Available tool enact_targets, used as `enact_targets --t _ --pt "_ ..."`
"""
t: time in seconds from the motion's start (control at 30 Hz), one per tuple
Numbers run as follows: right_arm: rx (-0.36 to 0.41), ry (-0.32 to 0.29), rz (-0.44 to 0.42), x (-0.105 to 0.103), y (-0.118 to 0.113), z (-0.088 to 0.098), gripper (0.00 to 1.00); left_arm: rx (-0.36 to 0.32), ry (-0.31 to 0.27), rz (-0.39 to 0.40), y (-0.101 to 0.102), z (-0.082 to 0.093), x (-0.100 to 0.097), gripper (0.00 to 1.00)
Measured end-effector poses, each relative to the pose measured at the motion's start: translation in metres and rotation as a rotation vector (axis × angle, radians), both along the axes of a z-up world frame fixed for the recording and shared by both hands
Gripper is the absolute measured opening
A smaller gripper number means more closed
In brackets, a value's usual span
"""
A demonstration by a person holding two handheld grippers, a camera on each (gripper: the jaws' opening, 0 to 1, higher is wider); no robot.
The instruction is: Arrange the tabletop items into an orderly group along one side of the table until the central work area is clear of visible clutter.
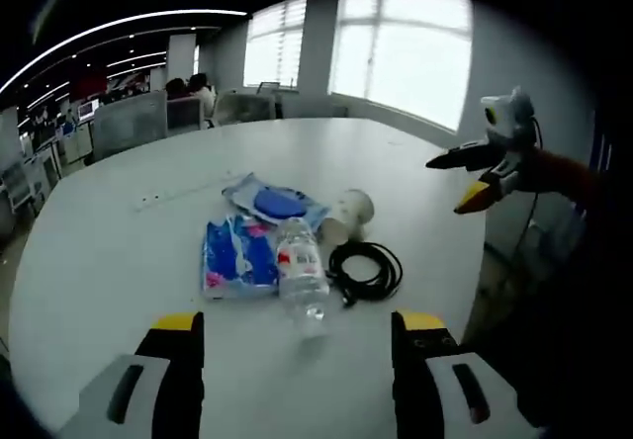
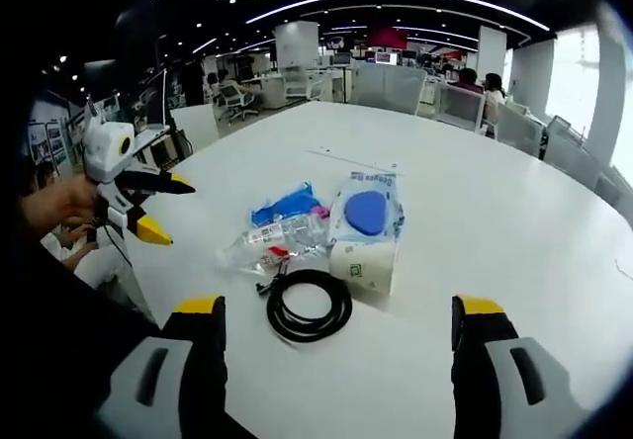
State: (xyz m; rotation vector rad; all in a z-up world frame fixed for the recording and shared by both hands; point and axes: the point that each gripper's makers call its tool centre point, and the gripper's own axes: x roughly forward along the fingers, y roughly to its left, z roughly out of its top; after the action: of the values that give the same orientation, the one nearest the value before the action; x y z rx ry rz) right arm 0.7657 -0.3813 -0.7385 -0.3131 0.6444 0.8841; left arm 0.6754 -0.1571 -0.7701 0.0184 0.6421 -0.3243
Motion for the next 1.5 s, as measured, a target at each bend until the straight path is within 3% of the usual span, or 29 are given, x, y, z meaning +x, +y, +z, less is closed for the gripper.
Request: enact_targets --t 0.17,0.33,0.77,0.87,0.97,1.23,1.33,1.5 --pt "0.010 -0.001 -0.031 0.005 -0.002 0.000 0.90 0.014 -0.012 -0.007 -0.006 -0.007 0.007 0.71" --pt "-0.009 0.006 -0.005 0.004 0.004 -0.001 0.89 0.023 -0.031 -0.041 -0.016 -0.011 0.011 0.65" --pt "-0.026 0.003 0.056 0.008 0.017 -0.001 0.87 0.024 0.017 -0.107 -0.032 -0.041 0.016 0.57" --pt "-0.028 -0.027 0.103 0.010 0.025 0.003 0.87 0.021 0.024 -0.111 -0.037 -0.043 0.017 0.56" --pt "-0.033 -0.050 0.172 0.010 0.035 0.006 0.86 0.021 0.036 -0.123 -0.038 -0.055 0.017 0.55" --pt "-0.074 -0.075 0.328 0.004 0.058 0.006 0.80 0.021 0.063 -0.125 -0.040 -0.073 0.019 0.49" --pt "-0.097 -0.083 0.373 0.002 0.065 0.004 0.80 0.064 0.042 -0.132 -0.037 -0.081 0.022 0.45" --pt "-0.120 -0.123 0.439 0.007 0.078 0.003 0.78 0.060 0.028 -0.120 -0.039 -0.079 0.023 0.43"
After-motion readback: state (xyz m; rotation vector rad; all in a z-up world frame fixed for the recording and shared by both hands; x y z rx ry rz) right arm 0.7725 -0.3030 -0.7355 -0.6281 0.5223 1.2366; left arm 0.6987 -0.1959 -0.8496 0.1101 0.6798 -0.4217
